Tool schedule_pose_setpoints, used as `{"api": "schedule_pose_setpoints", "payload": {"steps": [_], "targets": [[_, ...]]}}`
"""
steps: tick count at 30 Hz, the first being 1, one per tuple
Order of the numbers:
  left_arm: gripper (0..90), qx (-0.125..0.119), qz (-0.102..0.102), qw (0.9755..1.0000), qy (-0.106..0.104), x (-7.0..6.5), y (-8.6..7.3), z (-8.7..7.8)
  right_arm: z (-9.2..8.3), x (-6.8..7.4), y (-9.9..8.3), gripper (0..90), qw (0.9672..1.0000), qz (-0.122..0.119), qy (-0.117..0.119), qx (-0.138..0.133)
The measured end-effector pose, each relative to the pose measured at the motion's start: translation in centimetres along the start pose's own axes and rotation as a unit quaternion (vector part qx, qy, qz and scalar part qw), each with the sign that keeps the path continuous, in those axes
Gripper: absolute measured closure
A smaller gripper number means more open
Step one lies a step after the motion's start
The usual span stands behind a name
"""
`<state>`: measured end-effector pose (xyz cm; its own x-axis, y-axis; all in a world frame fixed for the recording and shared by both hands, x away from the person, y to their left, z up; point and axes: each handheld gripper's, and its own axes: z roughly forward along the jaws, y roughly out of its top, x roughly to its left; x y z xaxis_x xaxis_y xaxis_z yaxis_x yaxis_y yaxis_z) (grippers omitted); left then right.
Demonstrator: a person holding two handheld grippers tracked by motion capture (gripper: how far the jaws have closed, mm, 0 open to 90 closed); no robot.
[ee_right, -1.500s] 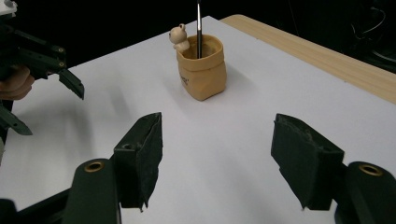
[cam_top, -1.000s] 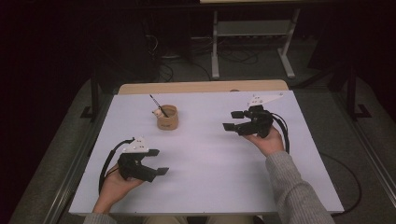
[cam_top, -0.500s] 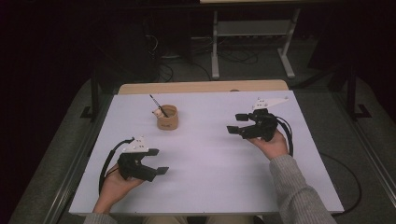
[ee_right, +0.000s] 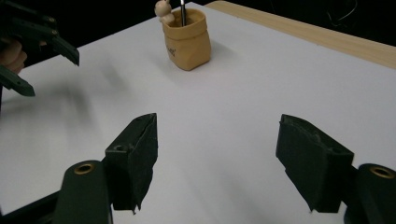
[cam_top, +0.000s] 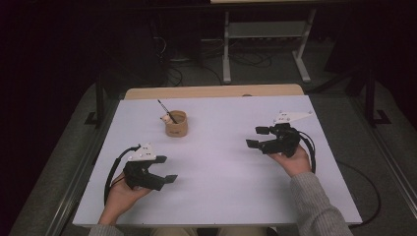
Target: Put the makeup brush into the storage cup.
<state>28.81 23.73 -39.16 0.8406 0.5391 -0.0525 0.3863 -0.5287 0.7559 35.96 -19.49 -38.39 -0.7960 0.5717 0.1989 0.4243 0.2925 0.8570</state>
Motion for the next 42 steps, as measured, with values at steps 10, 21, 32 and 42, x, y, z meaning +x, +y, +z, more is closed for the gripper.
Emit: {"api": "schedule_pose_setpoints", "payload": {"steps": [10, 21, 32, 42], "targets": [[21.9, -0.001, -0.002, 0.9999, 0.01, 0.0, -0.1, -0.1, -1.2, 0.2, -1.4, 27.7, 1.0, 0.003, -0.008, 0.002], [21.9, -0.008, -0.006, 0.9997, 0.022, 0.1, -0.2, -0.5, -2.4, 0.5, -2.6, 27.0, 0.9998, 0.005, -0.021, 0.0], [21.9, -0.008, -0.013, 0.9996, 0.023, 0.0, -0.5, -0.4, -3.2, 0.8, -4.0, 26.3, 0.9995, 0.009, -0.031, -0.004], [21.7, -0.009, -0.013, 0.9995, 0.026, -0.3, -0.6, -0.4, -3.9, 1.2, -5.1, 26.2, 0.9994, 0.011, -0.034, -0.003]]}}
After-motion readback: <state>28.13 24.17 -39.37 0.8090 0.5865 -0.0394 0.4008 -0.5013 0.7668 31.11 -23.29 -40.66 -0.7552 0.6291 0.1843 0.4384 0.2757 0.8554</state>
